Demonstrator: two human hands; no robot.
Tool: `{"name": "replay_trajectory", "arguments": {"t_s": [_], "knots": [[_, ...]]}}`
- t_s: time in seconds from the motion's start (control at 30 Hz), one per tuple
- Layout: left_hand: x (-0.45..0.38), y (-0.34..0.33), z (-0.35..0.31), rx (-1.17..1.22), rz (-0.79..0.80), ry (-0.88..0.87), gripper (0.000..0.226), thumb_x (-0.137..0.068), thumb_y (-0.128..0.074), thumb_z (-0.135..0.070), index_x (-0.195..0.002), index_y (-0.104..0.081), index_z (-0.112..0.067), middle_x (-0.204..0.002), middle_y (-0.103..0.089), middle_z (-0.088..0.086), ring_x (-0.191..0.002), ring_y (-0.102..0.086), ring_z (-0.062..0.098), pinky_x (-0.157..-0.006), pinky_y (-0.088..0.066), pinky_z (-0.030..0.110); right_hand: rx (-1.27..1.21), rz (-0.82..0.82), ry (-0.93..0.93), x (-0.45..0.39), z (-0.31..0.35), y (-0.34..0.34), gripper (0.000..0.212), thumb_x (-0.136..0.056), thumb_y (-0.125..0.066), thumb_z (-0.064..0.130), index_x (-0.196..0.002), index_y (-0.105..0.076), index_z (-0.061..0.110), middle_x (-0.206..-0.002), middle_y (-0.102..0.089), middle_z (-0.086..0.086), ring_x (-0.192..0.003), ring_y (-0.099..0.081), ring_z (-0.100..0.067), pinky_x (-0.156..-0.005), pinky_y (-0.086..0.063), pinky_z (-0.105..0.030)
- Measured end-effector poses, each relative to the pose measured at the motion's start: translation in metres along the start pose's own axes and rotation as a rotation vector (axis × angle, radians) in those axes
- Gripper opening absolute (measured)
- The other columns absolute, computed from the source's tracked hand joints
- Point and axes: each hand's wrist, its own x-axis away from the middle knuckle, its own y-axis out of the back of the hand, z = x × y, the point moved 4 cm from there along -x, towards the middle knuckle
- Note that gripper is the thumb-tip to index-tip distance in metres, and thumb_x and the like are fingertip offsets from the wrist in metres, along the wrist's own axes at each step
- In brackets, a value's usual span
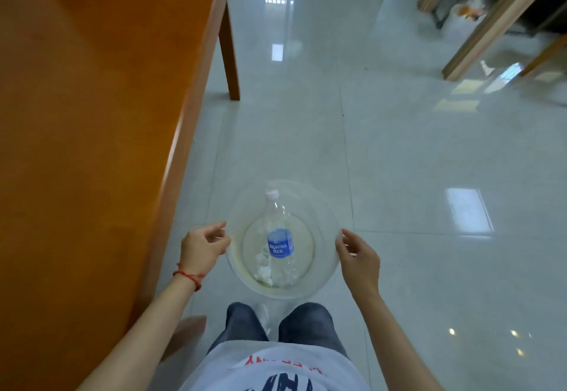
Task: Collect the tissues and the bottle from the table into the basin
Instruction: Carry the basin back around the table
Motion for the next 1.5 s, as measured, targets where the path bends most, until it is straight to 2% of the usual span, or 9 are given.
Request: {"name": "replay_trajectory", "arguments": {"t_s": [0.1, 0.23, 0.37, 0.53, 0.67, 0.8, 0.93, 1.13, 1.5], "knots": [[-0.033, -0.009, -0.018, 0.002, 0.001, 0.005, 0.042, -0.075, -0.067, 0.0, -0.116, -0.058, 0.004, -0.099, -0.065, 0.019, -0.082, -0.061, 0.025, -0.064, -0.055, 0.016, 0.021, -0.007, -0.004, -0.034, 0.013, -0.004, 0.024, -0.086, -0.06, 0.02, -0.109, -0.065, 0.012, -0.081, -0.064, 0.005, -0.069, -0.059, 0.013, -0.059, -0.041, 0.003], [-0.076, -0.034, -0.049, 0.031, 0.017, 0.019, 0.041, -0.076, -0.065, 0.003, -0.116, -0.057, 0.005, -0.097, -0.061, 0.016, -0.084, -0.059, 0.026, -0.081, -0.052, 0.035, 0.028, -0.015, -0.001, -0.088, 0.028, -0.004, 0.026, -0.086, -0.06, 0.021, -0.11, -0.064, 0.011, -0.084, -0.065, 0.002, -0.074, -0.059, 0.002, -0.059, -0.042, 0.002], [-0.128, -0.063, -0.081, 0.049, 0.004, 0.018, 0.041, -0.075, -0.065, 0.004, -0.115, -0.057, 0.007, -0.097, -0.061, 0.017, -0.084, -0.059, 0.024, -0.072, -0.058, 0.029, 0.03, -0.013, 0.006, -0.151, 0.046, 0.001, 0.025, -0.086, -0.06, 0.018, -0.11, -0.064, 0.01, -0.083, -0.065, 0.0, -0.071, -0.058, 0.0, -0.058, -0.041, 0.003], [-0.178, -0.092, -0.13, 0.068, -0.013, 0.026, 0.04, -0.076, -0.064, 0.003, -0.116, -0.058, 0.004, -0.097, -0.06, 0.015, -0.085, -0.06, 0.027, -0.083, -0.051, 0.036, 0.013, 0.003, 0.023, -0.228, 0.078, 0.009, 0.024, -0.086, -0.061, 0.016, -0.108, -0.065, 0.011, -0.081, -0.065, 0.005, -0.069, -0.058, 0.012, -0.06, -0.042, 0.002], [-0.22, -0.106, -0.161, 0.076, -0.031, 0.025, 0.041, -0.076, -0.065, 0.003, -0.116, -0.058, 0.004, -0.099, -0.06, 0.014, -0.088, -0.059, 0.027, -0.085, -0.051, 0.038, 0.023, 0.018, 0.016, -0.283, 0.102, 0.005, 0.025, -0.086, -0.06, 0.016, -0.11, -0.064, 0.011, -0.083, -0.065, 0.002, -0.07, -0.059, 0.0, -0.059, -0.041, 0.003], [-0.27, -0.109, -0.183, 0.078, -0.048, 0.029, 0.039, -0.076, -0.065, 0.003, -0.115, -0.059, 0.003, -0.093, -0.061, 0.01, -0.084, -0.06, 0.026, -0.084, -0.055, 0.041, 0.013, 0.027, 0.025, -0.334, 0.125, -0.013, 0.023, -0.086, -0.06, 0.018, -0.108, -0.066, 0.012, -0.082, -0.065, 0.004, -0.068, -0.06, 0.005, -0.06, -0.042, 0.001], [-0.333, -0.107, -0.2, 0.056, -0.037, 0.034, 0.038, -0.076, -0.064, 0.004, -0.114, -0.06, 0.003, -0.079, -0.061, 0.001, -0.079, -0.06, 0.024, -0.064, -0.054, 0.014, 0.005, 0.041, 0.013, -0.386, 0.147, -0.043, 0.021, -0.086, -0.059, 0.017, -0.106, -0.066, 0.012, -0.084, -0.066, 0.002, -0.068, -0.056, 0.016, -0.059, -0.041, 0.001], [-0.431, -0.095, -0.24, 0.03, -0.054, 0.038, 0.039, -0.076, -0.063, 0.003, -0.115, -0.059, 0.003, -0.091, -0.062, 0.01, -0.082, -0.06, 0.027, -0.085, -0.053, 0.039, 0.019, 0.06, 0.034, -0.471, 0.198, -0.098, 0.02, -0.086, -0.059, 0.016, -0.105, -0.067, 0.011, -0.086, -0.067, 0.001, -0.069, -0.057, 0.016, -0.059, -0.041, 0.001], [-0.57, -0.079, -0.304, 0.033, -0.069, 0.075, 0.043, -0.078, -0.063, -0.002, -0.12, -0.056, 0.0, -0.098, -0.063, 0.012, -0.088, -0.062, 0.026, -0.086, -0.052, 0.036, 0.022, 0.099, 0.055, -0.595, 0.274, -0.168, 0.022, -0.087, -0.059, 0.017, -0.108, -0.065, 0.012, -0.088, -0.065, 0.005, -0.071, -0.058, 0.014, -0.06, -0.042, 0.002]]}}
